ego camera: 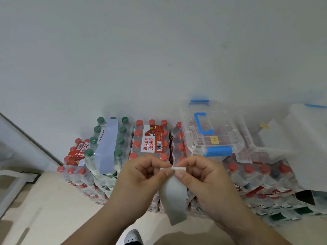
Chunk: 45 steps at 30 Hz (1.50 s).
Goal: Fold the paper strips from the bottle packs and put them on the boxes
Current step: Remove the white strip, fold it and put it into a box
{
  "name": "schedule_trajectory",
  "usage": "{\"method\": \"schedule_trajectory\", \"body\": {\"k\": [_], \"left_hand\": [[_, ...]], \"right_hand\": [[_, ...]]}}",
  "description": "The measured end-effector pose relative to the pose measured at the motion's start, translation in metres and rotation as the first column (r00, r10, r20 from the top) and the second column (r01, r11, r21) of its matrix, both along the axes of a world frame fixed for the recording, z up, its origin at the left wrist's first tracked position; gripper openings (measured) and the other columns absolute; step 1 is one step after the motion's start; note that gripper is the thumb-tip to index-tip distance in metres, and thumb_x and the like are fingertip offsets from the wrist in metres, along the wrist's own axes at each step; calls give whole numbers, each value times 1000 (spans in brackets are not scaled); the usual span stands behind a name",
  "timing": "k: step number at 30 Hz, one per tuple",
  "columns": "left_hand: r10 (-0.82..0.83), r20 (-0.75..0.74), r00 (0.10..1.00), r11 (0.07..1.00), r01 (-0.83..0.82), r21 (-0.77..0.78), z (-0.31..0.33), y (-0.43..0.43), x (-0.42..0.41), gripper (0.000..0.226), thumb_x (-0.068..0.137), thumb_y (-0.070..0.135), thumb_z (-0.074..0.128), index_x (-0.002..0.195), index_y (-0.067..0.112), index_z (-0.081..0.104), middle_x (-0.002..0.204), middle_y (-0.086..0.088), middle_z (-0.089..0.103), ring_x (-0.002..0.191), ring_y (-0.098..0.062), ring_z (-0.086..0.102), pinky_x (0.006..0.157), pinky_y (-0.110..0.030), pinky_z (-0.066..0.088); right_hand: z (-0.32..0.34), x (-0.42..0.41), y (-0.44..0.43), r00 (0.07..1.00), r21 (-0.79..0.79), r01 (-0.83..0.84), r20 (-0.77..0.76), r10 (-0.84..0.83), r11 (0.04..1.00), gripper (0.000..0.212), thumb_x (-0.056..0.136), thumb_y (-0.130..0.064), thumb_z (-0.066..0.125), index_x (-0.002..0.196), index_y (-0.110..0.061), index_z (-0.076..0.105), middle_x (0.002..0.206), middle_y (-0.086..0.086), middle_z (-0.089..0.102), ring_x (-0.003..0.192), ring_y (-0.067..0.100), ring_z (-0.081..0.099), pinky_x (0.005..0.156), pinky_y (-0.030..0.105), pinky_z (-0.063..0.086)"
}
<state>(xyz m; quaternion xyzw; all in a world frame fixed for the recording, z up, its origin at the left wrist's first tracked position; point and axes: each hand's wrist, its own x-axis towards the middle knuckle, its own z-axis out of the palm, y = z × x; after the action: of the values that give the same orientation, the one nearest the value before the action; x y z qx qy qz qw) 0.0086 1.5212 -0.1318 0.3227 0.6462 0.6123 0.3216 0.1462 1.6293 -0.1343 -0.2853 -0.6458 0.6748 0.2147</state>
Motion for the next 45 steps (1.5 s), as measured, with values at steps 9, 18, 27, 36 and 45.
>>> {"method": "schedule_trajectory", "body": {"k": [9,18,27,36,45], "left_hand": [[-41,40,998,999,40,10,3,-1,2,14,71,19,75,84,19,80,72,-25,69,64,-25,65,60,-33,54],[-10,143,990,999,15,-31,1,3,3,18,75,-11,75,67,5,76,68,-18,69,66,-25,61,61,-30,52],[-44,82,996,999,46,-27,5,5,6,22,76,-12,74,69,9,76,72,-27,67,65,-24,60,63,-34,50],[10,81,997,999,-7,-39,6,10,6,23,77,-9,75,73,13,79,61,-12,64,61,-18,59,55,-24,49],[-39,81,996,998,43,-46,11,14,2,14,77,2,78,77,16,80,77,-33,61,69,-29,56,66,-41,49]], "right_hand": [[-3,1,3,1000,219,18,15,-22,976,19,92,-12,71,87,-29,71,70,12,69,65,28,64,57,36,51],[-13,8,6,1000,282,6,-21,0,959,20,87,-8,77,82,-27,74,76,9,67,71,34,62,63,52,54],[-2,10,8,1000,129,-13,5,13,992,16,86,-5,76,81,-20,76,77,15,72,78,41,64,69,49,57],[0,7,10,997,125,23,66,-32,992,25,88,-10,74,97,-33,75,85,9,75,84,31,72,77,49,62],[2,3,13,998,141,33,51,-40,989,25,89,-4,72,83,-28,76,79,4,75,78,24,71,69,29,58]]}}
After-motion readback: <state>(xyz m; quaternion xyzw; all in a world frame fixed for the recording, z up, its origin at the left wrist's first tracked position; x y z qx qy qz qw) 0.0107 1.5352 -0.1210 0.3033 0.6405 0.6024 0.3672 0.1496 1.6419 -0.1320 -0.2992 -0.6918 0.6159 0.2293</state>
